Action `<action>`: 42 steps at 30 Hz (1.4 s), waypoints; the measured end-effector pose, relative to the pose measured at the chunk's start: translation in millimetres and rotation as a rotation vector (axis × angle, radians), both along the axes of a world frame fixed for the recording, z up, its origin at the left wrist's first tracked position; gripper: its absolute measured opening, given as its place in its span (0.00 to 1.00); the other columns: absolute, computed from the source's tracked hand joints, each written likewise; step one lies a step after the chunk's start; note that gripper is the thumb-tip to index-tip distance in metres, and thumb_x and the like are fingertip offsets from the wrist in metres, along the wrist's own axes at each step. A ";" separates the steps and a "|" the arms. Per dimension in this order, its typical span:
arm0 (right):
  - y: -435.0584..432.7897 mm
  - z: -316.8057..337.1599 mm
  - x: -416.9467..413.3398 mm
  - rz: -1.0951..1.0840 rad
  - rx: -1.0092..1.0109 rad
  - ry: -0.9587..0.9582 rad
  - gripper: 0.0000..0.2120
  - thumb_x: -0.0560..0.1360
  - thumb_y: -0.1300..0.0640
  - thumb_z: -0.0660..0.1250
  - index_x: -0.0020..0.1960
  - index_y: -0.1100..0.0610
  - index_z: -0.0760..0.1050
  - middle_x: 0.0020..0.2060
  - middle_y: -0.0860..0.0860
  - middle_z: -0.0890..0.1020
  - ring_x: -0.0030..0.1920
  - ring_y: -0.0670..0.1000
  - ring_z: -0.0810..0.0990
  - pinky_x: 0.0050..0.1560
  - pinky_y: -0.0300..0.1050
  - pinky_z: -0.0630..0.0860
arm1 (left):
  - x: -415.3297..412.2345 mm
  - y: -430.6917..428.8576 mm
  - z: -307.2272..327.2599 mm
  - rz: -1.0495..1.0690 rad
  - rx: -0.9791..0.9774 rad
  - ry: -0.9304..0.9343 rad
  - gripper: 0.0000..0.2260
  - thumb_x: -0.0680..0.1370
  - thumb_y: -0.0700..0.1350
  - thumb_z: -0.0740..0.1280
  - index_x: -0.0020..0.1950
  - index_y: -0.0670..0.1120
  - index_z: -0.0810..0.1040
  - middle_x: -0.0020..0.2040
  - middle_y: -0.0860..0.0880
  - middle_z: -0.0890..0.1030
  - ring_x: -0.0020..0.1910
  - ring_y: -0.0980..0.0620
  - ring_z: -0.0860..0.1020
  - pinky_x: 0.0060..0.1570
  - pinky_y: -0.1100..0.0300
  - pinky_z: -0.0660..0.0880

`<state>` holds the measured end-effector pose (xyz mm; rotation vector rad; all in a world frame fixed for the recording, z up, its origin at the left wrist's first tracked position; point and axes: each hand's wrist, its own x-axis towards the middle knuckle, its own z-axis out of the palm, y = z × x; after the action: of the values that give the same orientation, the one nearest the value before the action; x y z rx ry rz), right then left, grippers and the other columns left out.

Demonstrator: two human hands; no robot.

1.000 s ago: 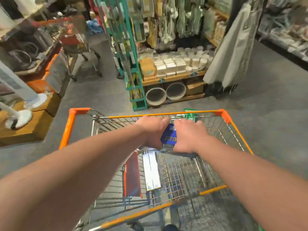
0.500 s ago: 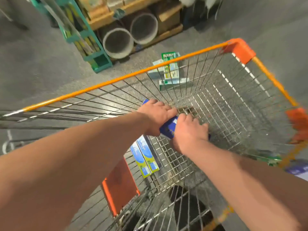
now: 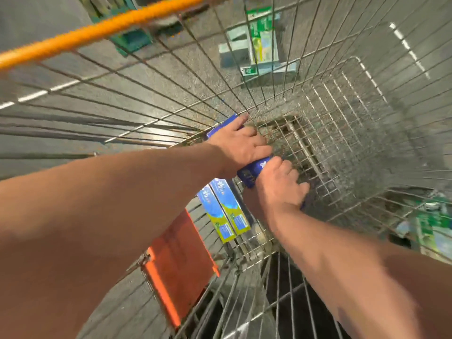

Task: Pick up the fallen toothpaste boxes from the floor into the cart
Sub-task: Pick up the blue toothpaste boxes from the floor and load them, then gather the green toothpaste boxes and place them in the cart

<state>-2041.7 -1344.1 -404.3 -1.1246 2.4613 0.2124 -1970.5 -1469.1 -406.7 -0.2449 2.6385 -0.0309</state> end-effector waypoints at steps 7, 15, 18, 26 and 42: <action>5.8 -6.5 6.7 0.028 0.043 -0.061 0.16 0.82 0.53 0.57 0.67 0.56 0.62 0.63 0.57 0.72 0.63 0.59 0.72 0.56 0.56 0.68 | 14.8 -2.8 -9.1 -0.006 0.047 0.059 0.30 0.74 0.50 0.71 0.69 0.55 0.57 0.66 0.52 0.72 0.70 0.44 0.68 0.77 0.39 0.49; 16.5 11.0 27.2 0.045 0.095 -0.263 0.30 0.76 0.44 0.65 0.69 0.58 0.58 0.65 0.57 0.69 0.65 0.60 0.70 0.58 0.58 0.71 | 43.7 4.5 -15.4 -0.110 0.072 0.189 0.24 0.70 0.44 0.72 0.66 0.51 0.73 0.63 0.47 0.76 0.70 0.40 0.70 0.78 0.41 0.49; 17.3 9.9 34.4 0.087 0.097 -0.205 0.44 0.66 0.26 0.57 0.70 0.57 0.58 0.62 0.55 0.72 0.63 0.58 0.74 0.53 0.54 0.74 | 43.2 9.1 -2.8 -0.046 0.029 -0.045 0.37 0.70 0.49 0.76 0.75 0.51 0.62 0.73 0.45 0.65 0.79 0.38 0.56 0.79 0.39 0.43; 19.3 37.3 13.9 0.105 0.054 -0.205 0.40 0.72 0.30 0.65 0.71 0.55 0.57 0.66 0.54 0.73 0.66 0.57 0.74 0.55 0.52 0.71 | 41.4 11.9 53.5 0.128 0.079 -0.180 0.53 0.67 0.58 0.80 0.82 0.54 0.49 0.82 0.49 0.50 0.82 0.44 0.46 0.79 0.41 0.49; 82.8 363.5 -75.6 0.253 -0.223 -0.220 0.45 0.68 0.28 0.67 0.74 0.55 0.62 0.69 0.57 0.73 0.66 0.61 0.75 0.63 0.57 0.74 | 29.2 95.5 410.7 0.448 -0.042 -0.020 0.36 0.76 0.61 0.71 0.79 0.53 0.62 0.72 0.49 0.73 0.65 0.44 0.77 0.55 0.53 0.78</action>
<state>-2117.3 -1261.3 -40.8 -1.4700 2.1849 -0.1110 -1941.3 -1373.6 4.0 -0.8365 2.5053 0.0601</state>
